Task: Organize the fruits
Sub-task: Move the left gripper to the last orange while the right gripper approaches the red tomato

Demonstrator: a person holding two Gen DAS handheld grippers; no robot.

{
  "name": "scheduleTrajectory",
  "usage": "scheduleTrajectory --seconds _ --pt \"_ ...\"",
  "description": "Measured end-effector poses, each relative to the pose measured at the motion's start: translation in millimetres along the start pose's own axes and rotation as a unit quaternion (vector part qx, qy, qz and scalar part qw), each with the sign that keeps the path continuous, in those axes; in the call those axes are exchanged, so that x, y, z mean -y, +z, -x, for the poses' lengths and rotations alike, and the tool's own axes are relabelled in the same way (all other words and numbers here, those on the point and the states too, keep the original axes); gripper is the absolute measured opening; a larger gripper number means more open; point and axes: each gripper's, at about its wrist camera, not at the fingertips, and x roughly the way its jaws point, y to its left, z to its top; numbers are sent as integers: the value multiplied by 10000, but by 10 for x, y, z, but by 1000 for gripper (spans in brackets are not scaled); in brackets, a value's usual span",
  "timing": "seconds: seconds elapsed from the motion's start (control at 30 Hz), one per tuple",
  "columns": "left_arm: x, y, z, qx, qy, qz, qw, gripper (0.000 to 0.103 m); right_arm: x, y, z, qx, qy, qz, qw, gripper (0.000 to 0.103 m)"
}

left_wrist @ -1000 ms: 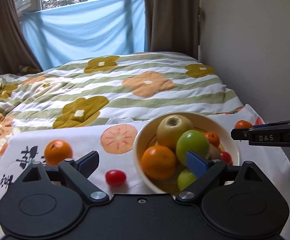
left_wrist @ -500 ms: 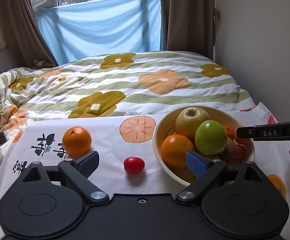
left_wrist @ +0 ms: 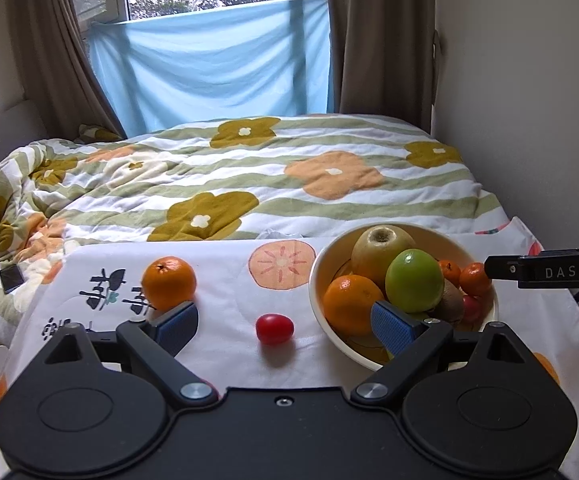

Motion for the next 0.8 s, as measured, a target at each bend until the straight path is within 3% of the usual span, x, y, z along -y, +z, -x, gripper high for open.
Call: scheduleTrajectory --seconds 0.47,0.8 --pt "-363 -100 587 232 314 333 9987 96 -472 -4 516 244 148 213 9994 103" --pt "-811 -113 631 87 509 503 9974 102 -1034 -66 617 370 221 325 9985 103"
